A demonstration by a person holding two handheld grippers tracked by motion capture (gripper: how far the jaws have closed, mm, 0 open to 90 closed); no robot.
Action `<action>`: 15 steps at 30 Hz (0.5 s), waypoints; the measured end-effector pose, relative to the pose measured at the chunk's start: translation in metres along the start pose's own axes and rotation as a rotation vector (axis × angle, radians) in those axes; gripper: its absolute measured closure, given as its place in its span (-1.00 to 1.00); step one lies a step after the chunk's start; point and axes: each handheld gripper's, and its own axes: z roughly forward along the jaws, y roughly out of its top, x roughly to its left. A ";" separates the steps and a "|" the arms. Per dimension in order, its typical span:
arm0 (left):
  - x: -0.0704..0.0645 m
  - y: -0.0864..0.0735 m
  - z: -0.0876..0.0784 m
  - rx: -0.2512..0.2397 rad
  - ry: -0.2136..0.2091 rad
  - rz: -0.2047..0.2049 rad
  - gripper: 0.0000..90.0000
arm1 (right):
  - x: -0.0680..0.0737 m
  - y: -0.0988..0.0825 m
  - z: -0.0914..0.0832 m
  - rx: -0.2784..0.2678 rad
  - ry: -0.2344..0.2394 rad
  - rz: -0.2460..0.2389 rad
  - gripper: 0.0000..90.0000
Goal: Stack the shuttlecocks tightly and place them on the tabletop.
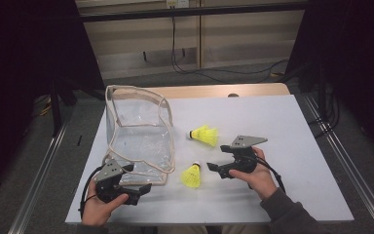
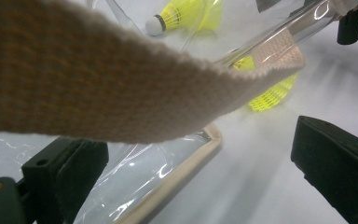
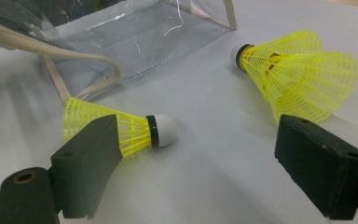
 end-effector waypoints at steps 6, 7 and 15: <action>0.000 0.000 0.000 -0.001 -0.002 -0.001 -0.91 | 0.002 0.000 0.002 0.007 0.014 -0.005 -0.74; 0.000 0.000 0.001 -0.002 -0.002 -0.002 -0.91 | 0.002 0.000 0.002 0.007 0.017 -0.005 -0.74; 0.000 0.000 0.000 0.002 -0.001 -0.002 -0.92 | 0.005 0.000 0.003 0.012 0.031 -0.011 -0.75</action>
